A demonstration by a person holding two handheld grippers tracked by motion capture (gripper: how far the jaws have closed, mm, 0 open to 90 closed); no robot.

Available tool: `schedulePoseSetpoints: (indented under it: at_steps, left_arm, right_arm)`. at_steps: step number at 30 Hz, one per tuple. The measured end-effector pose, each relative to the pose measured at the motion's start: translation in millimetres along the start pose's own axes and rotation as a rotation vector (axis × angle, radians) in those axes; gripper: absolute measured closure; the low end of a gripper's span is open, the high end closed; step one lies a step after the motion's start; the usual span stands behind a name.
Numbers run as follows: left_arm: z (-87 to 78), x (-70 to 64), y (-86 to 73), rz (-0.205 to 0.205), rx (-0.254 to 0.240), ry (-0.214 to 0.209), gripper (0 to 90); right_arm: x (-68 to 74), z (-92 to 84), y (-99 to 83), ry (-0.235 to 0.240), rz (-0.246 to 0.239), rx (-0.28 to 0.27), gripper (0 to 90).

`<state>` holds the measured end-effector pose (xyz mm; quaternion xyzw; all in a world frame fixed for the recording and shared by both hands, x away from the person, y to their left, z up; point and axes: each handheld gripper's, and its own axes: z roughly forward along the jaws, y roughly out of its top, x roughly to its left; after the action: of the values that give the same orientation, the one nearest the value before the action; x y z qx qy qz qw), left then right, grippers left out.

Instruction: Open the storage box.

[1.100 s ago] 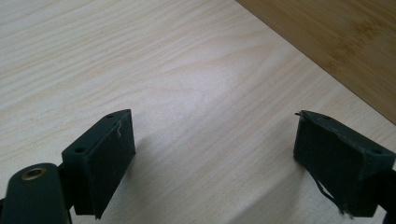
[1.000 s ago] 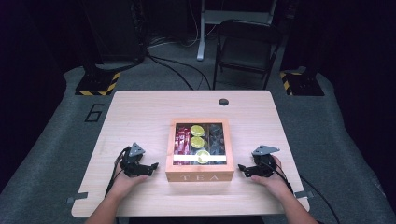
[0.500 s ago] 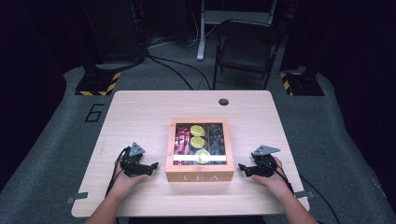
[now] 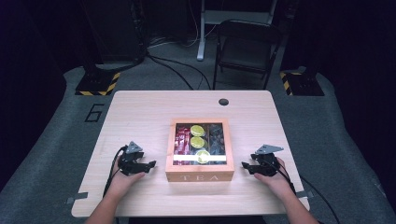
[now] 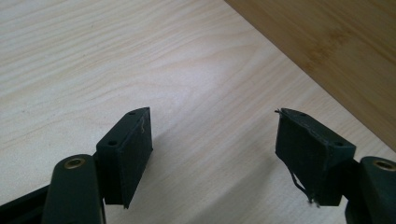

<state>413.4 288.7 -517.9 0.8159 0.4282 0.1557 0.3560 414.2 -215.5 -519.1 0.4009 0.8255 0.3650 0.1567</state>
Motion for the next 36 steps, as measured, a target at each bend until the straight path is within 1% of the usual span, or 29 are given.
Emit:
schedulePoseSetpoints:
  at_steps: [1, 2, 3, 4, 5, 6, 7, 8, 9, 10, 11, 14, 15, 16, 17, 18, 20, 22, 23, 24, 25, 26, 30, 31, 33, 34, 35, 36]
  left_arm:
    - [-2.3, -2.5, 0.8, -0.005, -0.012, -0.012, 28.7]
    - [-2.3, -2.5, 0.8, -0.005, -0.012, -0.012, 29.3]
    - [-3.8, -4.0, 1.5, -0.01, -0.007, -0.02, 29.5]
    - [-5.3, -5.3, 2.4, -0.005, -0.004, -0.019, 30.9]
    - [-6.6, -6.6, 3.1, -0.004, 0.0, -0.022, 30.9]
    - [-8.2, -9.1, 4.0, -0.01, -0.009, -0.018, 33.1]
    - [-10.2, -10.3, 5.0, -0.014, 0.002, -0.029, 33.5]
    - [-10.2, -10.3, 5.0, -0.014, 0.002, -0.029, 34.0]
    - [-11.2, -11.0, 5.7, -0.016, -0.002, -0.034, 34.2]
    - [-11.9, -12.5, 6.1, -0.022, -0.014, -0.03, 34.2]
    - [-13.9, -13.1, 7.1, -0.019, -0.011, -0.036, 34.2]
    - [-17.6, -15.7, 8.7, -0.02, -0.034, -0.044, 34.2]
    - [-18.9, -15.8, 9.4, -0.018, -0.032, -0.048, 34.2]
    - [-19.4, -16.6, 9.6, -0.018, -0.042, -0.042, 34.2]
    - [-21.3, -16.5, 10.4, -0.007, -0.036, -0.039, 34.2]
    - [-21.6, -17.2, 10.6, -0.012, -0.041, -0.038, 34.2]
    - [-22.5, -17.9, 10.7, -0.003, -0.036, -0.022, 35.4]
    - [-22.6, -18.1, 10.6, -0.008, -0.034, -0.018, 35.7]
    - [-22.3, -17.9, 10.4, -0.01, -0.045, -0.018, 35.7]
    - [-23.6, -17.8, 11.0, -0.016, -0.036, -0.025, 35.7]
    - [-25.1, -17.6, 11.7, -0.022, -0.047, -0.023, 35.7]
    - [-26.1, -18.1, 12.0, -0.032, -0.053, -0.023, 35.9]
    - [-31.1, -18.7, 14.3, -0.042, -0.081, -0.034, 36.4]
    - [-32.8, -19.1, 15.0, -0.046, -0.084, -0.043, 36.5]
    - [-34.5, -20.9, 16.2, -0.048, -0.09, -0.053, 36.7]
    - [-35.4, -21.5, 16.9, -0.047, -0.083, -0.061, 37.6]
    - [-36.0, -22.8, 17.9, -0.042, -0.079, -0.067, 38.2]
    - [-36.2, -24.2, 18.4, -0.041, -0.078, -0.065, 38.4]
  right_arm:
    - [0.0, -2.5, 1.0, -0.01, 0.01, -0.007, 40.9]
    - [0.0, -2.5, 1.0, -0.01, 0.01, -0.007, 40.9]
    - [0.5, -5.1, 1.8, -0.019, -0.003, -0.014, 41.7]
    - [1.7, -6.2, 2.6, -0.022, -0.003, -0.014, 42.1]
    - [1.7, -6.2, 2.6, -0.022, -0.003, -0.014, 42.1]
    - [4.9, -8.6, 4.0, -0.012, 0.001, -0.006, 42.3]
    - [6.2, -9.7, 4.5, -0.009, -0.014, -0.001, 42.3]
    - [6.2, -9.7, 4.5, -0.009, -0.014, -0.001, 42.3]
    - [10.0, -10.9, 5.5, -0.006, -0.037, -0.004, 42.1]
    - [10.0, -10.9, 5.5, -0.006, -0.037, -0.004, 42.1]
    - [12.3, -11.4, 6.1, -0.015, -0.044, -0.007, 42.0]
    - [16.8, -13.9, 7.6, -0.004, -0.076, -0.01, 41.9]
    - [18.0, -14.7, 8.0, -0.001, -0.075, -0.016, 41.9]
    - [18.0, -14.7, 8.0, -0.001, -0.075, -0.016, 41.9]
    - [18.4, -15.8, 8.3, 0.001, -0.072, -0.018, 42.0]
    - [18.6, -16.8, 8.5, 0.002, -0.074, -0.021, 42.1]
    - [19.3, -17.9, 9.0, 0.004, -0.063, -0.037, 42.5]
    - [18.6, -20.4, 9.1, 0.005, -0.068, -0.03, 42.8]
    - [18.6, -21.9, 9.3, 0.003, -0.07, -0.034, 42.9]
    - [18.6, -21.9, 9.3, 0.003, -0.07, -0.034, 42.9]
    - [19.0, -22.3, 9.2, 0.001, -0.066, -0.044, 42.9]
    - [19.1, -24.9, 9.7, 0.001, -0.078, -0.042, 43.0]
    - [22.5, -30.8, 10.7, 0.005, -0.084, -0.06, 43.3]
    - [24.8, -32.9, 10.9, 0.005, -0.081, -0.084, 43.6]
    - [25.4, -34.0, 11.4, 0.002, -0.082, -0.08, 43.7]
    - [26.2, -35.5, 11.9, 0.013, -0.083, -0.079, 43.9]
    - [26.8, -36.7, 11.9, 0.011, -0.085, -0.079, 44.1]
    - [28.1, -37.6, 12.5, 0.019, -0.082, -0.086, 44.4]
